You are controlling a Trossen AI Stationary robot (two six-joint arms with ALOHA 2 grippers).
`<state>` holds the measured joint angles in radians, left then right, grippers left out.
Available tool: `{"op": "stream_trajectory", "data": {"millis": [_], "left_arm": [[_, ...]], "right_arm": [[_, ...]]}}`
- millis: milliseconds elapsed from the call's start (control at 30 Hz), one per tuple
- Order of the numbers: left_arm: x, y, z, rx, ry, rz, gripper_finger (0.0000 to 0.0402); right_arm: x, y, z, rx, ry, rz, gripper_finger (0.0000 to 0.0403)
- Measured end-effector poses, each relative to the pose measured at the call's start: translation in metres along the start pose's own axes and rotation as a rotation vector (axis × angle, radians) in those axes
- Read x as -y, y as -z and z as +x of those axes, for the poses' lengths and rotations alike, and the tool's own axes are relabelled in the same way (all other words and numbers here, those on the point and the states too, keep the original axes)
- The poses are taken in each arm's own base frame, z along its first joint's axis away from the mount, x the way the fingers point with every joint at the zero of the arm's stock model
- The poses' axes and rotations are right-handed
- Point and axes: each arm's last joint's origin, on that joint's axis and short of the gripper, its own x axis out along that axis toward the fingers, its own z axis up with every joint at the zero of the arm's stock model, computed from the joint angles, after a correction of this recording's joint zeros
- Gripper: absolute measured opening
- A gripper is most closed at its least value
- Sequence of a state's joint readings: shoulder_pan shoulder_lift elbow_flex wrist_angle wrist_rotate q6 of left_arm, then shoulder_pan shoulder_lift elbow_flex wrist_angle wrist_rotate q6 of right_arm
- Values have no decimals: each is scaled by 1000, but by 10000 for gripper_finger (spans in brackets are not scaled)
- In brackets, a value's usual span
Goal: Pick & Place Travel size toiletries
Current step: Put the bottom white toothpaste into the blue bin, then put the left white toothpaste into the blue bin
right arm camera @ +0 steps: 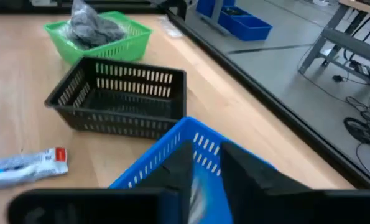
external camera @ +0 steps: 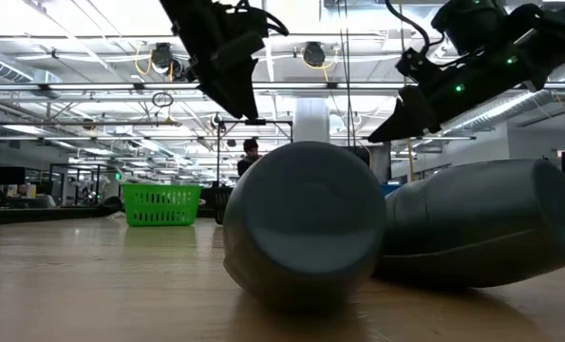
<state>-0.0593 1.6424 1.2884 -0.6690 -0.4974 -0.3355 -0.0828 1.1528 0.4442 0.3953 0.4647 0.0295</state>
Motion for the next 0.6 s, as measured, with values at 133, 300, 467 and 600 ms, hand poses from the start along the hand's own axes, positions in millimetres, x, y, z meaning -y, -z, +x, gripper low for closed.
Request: {"op": "stream_trajectory", "data": {"millis": [133,300,467,600], "left_arm": [[1,-3,0,30,13,0,237],[1,-5,0,42,16,-7,237],[2,-5,0,33,55,-7,237],[5,-7,0,38,148,8,237]], "right_arm": [[3,-1,1,8,19,12,128],[2,-8,1,77,-45,55,188],[-5,-21,-2,192,-337,122,218],[-11,-31,-8,269,-602,187,226]]}}
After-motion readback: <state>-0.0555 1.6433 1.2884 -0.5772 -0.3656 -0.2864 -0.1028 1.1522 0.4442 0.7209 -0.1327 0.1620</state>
